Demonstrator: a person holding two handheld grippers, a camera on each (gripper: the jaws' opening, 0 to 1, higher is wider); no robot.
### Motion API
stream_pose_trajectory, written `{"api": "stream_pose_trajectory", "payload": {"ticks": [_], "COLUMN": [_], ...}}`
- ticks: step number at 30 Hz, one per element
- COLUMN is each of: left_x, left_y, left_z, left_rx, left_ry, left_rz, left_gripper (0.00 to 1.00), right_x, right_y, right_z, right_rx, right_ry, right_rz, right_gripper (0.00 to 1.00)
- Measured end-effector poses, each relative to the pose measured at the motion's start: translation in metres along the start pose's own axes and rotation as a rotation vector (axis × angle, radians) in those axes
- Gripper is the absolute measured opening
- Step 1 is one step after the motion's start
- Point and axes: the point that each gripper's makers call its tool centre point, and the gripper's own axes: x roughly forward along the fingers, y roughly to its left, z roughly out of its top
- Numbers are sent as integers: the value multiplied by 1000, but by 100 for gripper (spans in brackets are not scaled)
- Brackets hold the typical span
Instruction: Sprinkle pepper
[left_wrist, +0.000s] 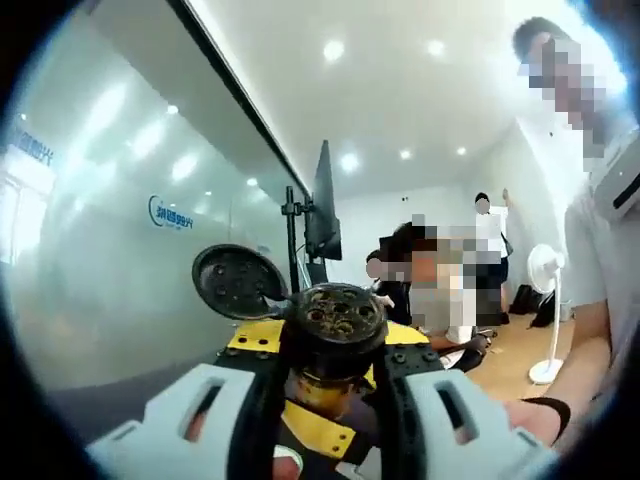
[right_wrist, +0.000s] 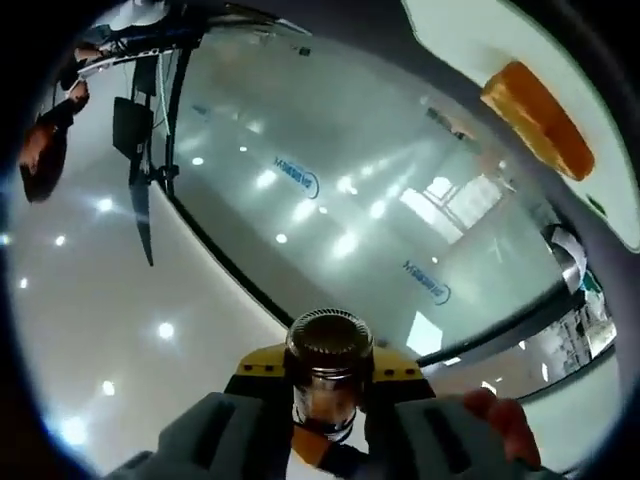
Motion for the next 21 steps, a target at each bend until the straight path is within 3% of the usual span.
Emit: {"api": "stream_pose_trajectory", "payload": {"ticks": [7,9,12,14,16,18,21], "left_x": [-24,-33,-51,-60,-73,-82,-96], "left_y": [20,26,35,33,30,27,24], "left_z": [-16,-23,-39,-43,-50,-64,-82], "left_rx": [-19,-28,-33,-37,-59,-82,-92], "left_ry": [31,40,70,61,43,71,101], "left_rz": [54,76,142,157,170,175,188], "left_gripper": [30,29,28,27,27,27,26], "right_x": [18,26,45,54,66,76,90], "right_y": [7,12,30,38,55,65,75], "right_z": [11,17,35,47,46,53,55], "right_rx": [-185,-303,-481,-561,-628,-725,-865], "right_ry": [62,106,116,100,151,137,177], "right_rz": [-51,-81,-114,-141,-118,-147,-176], "right_gripper": [21,21,21,21,21,21,21]}}
